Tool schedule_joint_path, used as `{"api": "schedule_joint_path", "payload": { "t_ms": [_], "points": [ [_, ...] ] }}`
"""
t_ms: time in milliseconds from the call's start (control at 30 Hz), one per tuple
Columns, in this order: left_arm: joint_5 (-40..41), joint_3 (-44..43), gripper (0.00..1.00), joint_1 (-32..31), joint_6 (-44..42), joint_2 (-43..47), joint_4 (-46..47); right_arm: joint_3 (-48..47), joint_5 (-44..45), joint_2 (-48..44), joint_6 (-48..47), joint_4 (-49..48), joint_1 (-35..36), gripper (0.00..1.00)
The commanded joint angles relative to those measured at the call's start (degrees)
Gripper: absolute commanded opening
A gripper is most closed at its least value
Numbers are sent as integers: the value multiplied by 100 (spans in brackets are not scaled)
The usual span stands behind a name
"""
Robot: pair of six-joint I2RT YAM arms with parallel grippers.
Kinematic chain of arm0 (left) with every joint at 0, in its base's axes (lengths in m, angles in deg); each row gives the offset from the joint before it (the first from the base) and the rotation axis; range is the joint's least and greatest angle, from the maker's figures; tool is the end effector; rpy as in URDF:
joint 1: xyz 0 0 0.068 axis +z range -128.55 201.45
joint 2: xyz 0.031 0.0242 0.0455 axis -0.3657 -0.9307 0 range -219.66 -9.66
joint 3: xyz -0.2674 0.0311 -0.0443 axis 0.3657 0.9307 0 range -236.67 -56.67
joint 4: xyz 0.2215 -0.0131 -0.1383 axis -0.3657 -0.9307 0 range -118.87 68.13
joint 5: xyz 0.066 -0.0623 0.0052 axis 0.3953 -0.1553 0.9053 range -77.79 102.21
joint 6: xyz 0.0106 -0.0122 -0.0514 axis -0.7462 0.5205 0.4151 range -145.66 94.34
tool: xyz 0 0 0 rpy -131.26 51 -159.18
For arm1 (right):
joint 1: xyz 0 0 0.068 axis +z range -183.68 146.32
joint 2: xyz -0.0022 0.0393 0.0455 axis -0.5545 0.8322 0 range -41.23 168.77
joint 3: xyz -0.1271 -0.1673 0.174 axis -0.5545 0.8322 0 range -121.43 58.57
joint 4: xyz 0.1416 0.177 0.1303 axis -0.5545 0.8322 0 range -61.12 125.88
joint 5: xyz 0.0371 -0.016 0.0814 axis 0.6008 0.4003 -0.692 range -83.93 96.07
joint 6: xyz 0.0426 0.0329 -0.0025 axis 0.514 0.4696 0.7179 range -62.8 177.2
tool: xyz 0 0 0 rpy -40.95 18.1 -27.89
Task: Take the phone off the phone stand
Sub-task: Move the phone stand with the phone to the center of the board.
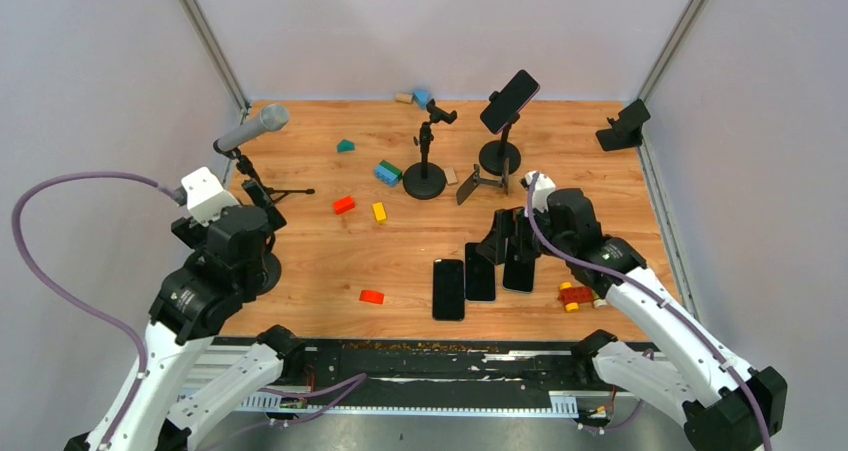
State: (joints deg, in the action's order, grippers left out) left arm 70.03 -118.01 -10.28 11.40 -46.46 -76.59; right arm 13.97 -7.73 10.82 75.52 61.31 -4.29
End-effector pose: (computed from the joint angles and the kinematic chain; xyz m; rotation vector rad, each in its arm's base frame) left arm 0.0898 -0.0201 0.3813 -0.6409 1.7332 0.2301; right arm 0.1627 0.1014 0.2798 -0.3574 2.3166 0.7014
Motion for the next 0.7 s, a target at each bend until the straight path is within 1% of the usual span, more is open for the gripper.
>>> {"api": "schedule_joint_path", "payload": {
  "t_ms": [0,100,167,267,367,533,667],
  "points": [
    [-552,-794,100,35,-449,-67,261,-62,-361,73,-59,-1605,687,99],
    [-952,-1097,100,35,-860,-49,420,-531,347,660,-396,-2071,1744,99],
    [-1162,-1337,100,35,-1029,-65,436,-794,474,1121,-476,-2544,2199,99],
    [-1373,-1776,100,39,-1197,-127,301,-1172,487,1923,-670,-3475,2639,99],
    [-1468,-2053,100,35,-1307,-173,144,-1619,409,2745,-1167,-4386,3033,98],
    [-1597,-2408,100,35,-1500,-267,-77,-2510,139,4235,-2634,-5629,3682,96],
    [-1649,-2500,100,35,-1650,-255,-163,-3073,9,5308,-3538,-6764,3951,94]
  ]
}}
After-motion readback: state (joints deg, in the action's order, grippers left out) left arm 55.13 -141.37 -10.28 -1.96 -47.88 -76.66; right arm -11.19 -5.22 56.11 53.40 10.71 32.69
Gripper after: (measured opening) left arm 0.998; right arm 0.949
